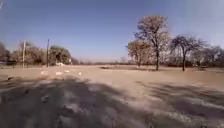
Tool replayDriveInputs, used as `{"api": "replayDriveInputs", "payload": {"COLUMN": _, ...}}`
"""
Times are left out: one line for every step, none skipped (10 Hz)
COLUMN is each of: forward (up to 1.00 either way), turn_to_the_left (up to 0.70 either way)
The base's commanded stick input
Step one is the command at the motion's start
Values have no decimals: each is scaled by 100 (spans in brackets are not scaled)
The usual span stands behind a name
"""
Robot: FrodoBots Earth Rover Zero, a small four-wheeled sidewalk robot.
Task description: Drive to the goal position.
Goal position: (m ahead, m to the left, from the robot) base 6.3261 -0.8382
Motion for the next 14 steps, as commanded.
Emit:
{"api": "replayDriveInputs", "payload": {"forward": 70, "turn_to_the_left": 0}}
{"api": "replayDriveInputs", "payload": {"forward": 70, "turn_to_the_left": 0}}
{"api": "replayDriveInputs", "payload": {"forward": 70, "turn_to_the_left": 0}}
{"api": "replayDriveInputs", "payload": {"forward": 70, "turn_to_the_left": 0}}
{"api": "replayDriveInputs", "payload": {"forward": 70, "turn_to_the_left": 0}}
{"api": "replayDriveInputs", "payload": {"forward": 70, "turn_to_the_left": 0}}
{"api": "replayDriveInputs", "payload": {"forward": 70, "turn_to_the_left": 0}}
{"api": "replayDriveInputs", "payload": {"forward": 70, "turn_to_the_left": 0}}
{"api": "replayDriveInputs", "payload": {"forward": 70, "turn_to_the_left": 0}}
{"api": "replayDriveInputs", "payload": {"forward": 70, "turn_to_the_left": 0}}
{"api": "replayDriveInputs", "payload": {"forward": 70, "turn_to_the_left": 0}}
{"api": "replayDriveInputs", "payload": {"forward": 70, "turn_to_the_left": 0}}
{"api": "replayDriveInputs", "payload": {"forward": 70, "turn_to_the_left": 0}}
{"api": "replayDriveInputs", "payload": {"forward": 70, "turn_to_the_left": 0}}
